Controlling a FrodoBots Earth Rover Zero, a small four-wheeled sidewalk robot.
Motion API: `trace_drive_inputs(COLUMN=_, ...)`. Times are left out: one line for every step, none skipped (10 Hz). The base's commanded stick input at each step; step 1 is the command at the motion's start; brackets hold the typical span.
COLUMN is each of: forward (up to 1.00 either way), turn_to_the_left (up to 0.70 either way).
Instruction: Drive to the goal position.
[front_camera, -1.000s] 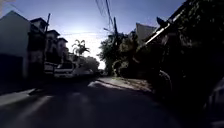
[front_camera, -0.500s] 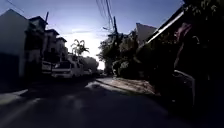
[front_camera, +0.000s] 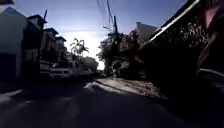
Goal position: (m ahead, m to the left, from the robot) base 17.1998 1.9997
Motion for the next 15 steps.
trace_drive_inputs(forward=0.7, turn_to_the_left=-0.35)
trace_drive_inputs(forward=0.7, turn_to_the_left=-0.22)
trace_drive_inputs(forward=0.7, turn_to_the_left=0.0)
trace_drive_inputs(forward=0.7, turn_to_the_left=0.0)
trace_drive_inputs(forward=0.7, turn_to_the_left=0.0)
trace_drive_inputs(forward=0.7, turn_to_the_left=0.0)
trace_drive_inputs(forward=0.7, turn_to_the_left=0.0)
trace_drive_inputs(forward=0.7, turn_to_the_left=0.0)
trace_drive_inputs(forward=0.7, turn_to_the_left=0.0)
trace_drive_inputs(forward=0.7, turn_to_the_left=0.23)
trace_drive_inputs(forward=0.7, turn_to_the_left=0.35)
trace_drive_inputs(forward=0.7, turn_to_the_left=0.35)
trace_drive_inputs(forward=0.7, turn_to_the_left=0.35)
trace_drive_inputs(forward=0.7, turn_to_the_left=0.35)
trace_drive_inputs(forward=0.7, turn_to_the_left=0.13)
